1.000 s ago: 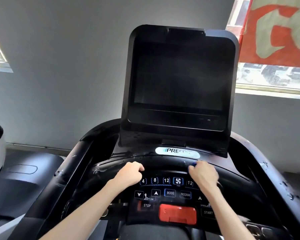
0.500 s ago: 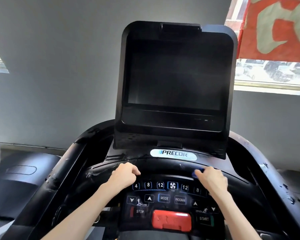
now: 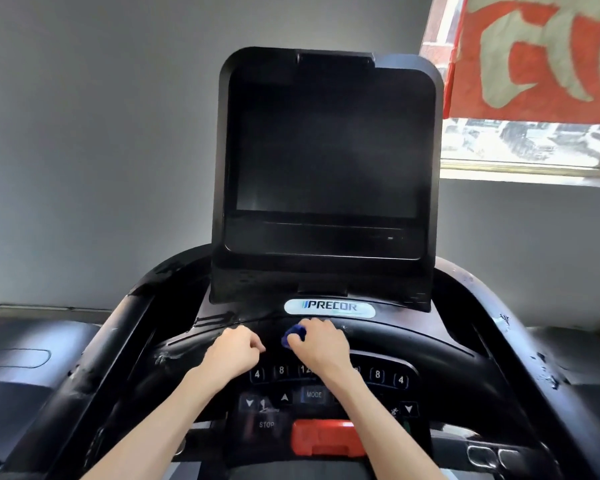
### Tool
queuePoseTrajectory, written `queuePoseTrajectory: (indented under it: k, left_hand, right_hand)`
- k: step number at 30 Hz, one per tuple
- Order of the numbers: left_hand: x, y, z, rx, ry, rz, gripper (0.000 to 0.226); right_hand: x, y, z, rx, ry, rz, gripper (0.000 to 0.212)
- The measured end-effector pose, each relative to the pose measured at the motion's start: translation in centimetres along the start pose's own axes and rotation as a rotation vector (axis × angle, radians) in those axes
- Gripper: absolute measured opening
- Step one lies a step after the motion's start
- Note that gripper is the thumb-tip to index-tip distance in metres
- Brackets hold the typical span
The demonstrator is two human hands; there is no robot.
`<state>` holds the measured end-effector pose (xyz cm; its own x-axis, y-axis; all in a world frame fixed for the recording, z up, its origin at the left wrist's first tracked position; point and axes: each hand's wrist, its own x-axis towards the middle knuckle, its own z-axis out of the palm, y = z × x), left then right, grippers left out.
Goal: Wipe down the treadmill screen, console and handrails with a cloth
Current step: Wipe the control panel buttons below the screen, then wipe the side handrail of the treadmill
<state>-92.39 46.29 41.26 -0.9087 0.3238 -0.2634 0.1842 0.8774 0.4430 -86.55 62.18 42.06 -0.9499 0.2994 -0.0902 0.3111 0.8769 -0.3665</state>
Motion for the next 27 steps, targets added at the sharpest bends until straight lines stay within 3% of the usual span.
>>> queuePoseTrajectory:
  k: [6,9,14,22,27]
  left_hand:
    - [0.0,0.0,0.0,0.011,0.014,0.02,0.036]
    - [0.4,-0.3,-0.2,0.016,-0.017,0.06,0.036]
    - [1.2,-1.8,-0.9,0.006,0.002,0.074,0.037]
    - [2.4,-7.0,-3.9,-0.03,0.199,-0.219,0.036]
    - [3.0,-10.3,-6.7,0.032,0.194,-0.355,0.044]
  right_hand:
    - [-1.4,9.0,-3.6,-0.03,0.07,0.313,0.028]
    - [-0.4,8.6,-3.1,-0.13,0.062,0.317,0.031]
    - [2.0,4.4,-2.3,0.124,-0.082,0.151,0.022]
    - [7.1,-3.2,-2.9,0.367,-0.002,-0.172,0.023]
    - [8.5,-8.5,-1.8,0.543,0.005,-0.445,0.017]
